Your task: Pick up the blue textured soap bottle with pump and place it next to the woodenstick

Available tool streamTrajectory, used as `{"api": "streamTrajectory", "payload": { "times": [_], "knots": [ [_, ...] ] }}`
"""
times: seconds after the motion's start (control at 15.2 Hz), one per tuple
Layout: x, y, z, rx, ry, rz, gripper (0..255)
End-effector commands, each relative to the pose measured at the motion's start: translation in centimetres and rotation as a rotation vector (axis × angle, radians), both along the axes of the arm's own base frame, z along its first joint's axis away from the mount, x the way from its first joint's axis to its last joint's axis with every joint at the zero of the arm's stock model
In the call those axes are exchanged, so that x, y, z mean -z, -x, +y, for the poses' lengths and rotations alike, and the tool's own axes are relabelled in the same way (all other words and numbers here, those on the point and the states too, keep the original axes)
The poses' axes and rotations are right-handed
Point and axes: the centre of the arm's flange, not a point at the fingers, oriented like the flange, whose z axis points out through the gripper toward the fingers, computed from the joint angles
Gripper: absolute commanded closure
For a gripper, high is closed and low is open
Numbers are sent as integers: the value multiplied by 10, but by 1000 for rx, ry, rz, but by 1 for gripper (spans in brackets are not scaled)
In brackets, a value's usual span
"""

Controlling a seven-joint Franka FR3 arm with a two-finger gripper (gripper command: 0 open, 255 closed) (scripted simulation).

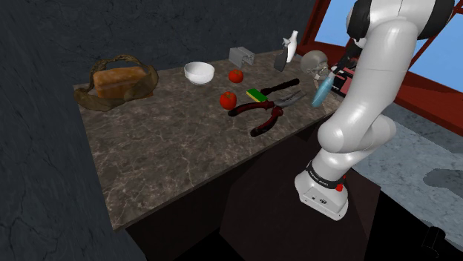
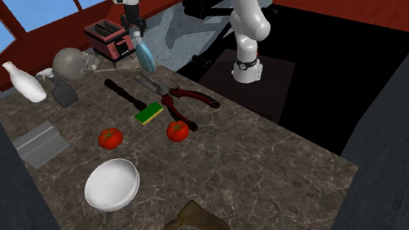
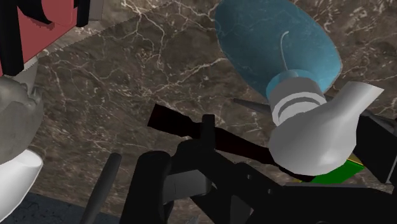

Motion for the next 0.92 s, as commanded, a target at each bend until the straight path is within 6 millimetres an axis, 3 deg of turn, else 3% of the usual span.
{"api": "streamTrajectory", "payload": {
  "times": [0.0, 0.07, 0.33, 0.86],
  "knots": [
    [0, 0, 0, 0, 0, 0, 0],
    [0, 0, 0, 0, 0, 0, 0],
    [-48, 14, 0, 0, 0, 0, 0],
    [-48, 14, 0, 0, 0, 0, 0]
  ]
}}
